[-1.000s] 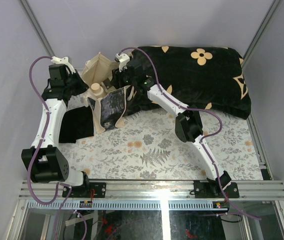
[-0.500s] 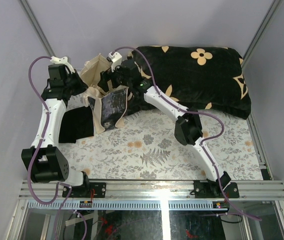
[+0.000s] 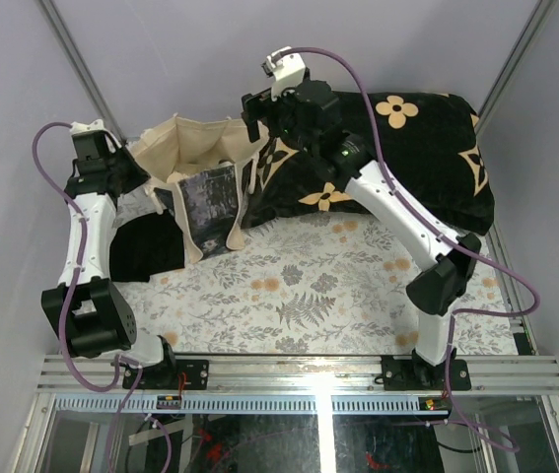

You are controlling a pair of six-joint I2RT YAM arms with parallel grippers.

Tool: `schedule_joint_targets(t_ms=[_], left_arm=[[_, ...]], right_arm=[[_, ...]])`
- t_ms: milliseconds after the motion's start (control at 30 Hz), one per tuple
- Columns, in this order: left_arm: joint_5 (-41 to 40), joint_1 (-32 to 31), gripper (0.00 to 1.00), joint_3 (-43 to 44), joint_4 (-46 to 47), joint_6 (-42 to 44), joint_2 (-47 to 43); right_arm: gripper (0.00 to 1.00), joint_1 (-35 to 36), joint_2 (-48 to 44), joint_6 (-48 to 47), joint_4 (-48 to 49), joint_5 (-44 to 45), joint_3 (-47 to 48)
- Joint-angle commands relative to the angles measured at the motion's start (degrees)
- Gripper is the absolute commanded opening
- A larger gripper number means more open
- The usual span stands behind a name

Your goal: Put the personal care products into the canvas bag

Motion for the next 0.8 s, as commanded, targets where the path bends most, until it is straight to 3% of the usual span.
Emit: schedule_joint_targets(t_ms=[0, 333, 467, 633, 767], left_arm=[[-4.6, 3.2, 0.00, 1.6, 0.3, -0.4, 1.4], [-10.6, 6.0, 0.00, 0.7, 0.8, -0.5, 4.0], [-6.3, 7.1, 0.00, -0.5, 2.9, -1.2, 3.7], [-0.8, 7.1, 0.01, -3.1, 6.8, -3.3, 1.5], [-0.4, 7.1, 0.01, -3.1, 6.6, -3.0, 1.0]], right_arm=[[0.99, -0.3, -2.6, -2.2, -7.0, 9.1, -4.4], [0.99, -0.5, -5.0, 3.5, -11.1, 8.3, -15.1], [0.99, -0.6, -4.4, 3.1, -9.7, 6.7, -16.8], [0.99, -2.3, -2.7, 5.5, -7.9, 5.0, -16.1], [0.99, -6.1, 2.3, 13.9, -9.0, -1.5, -8.4]])
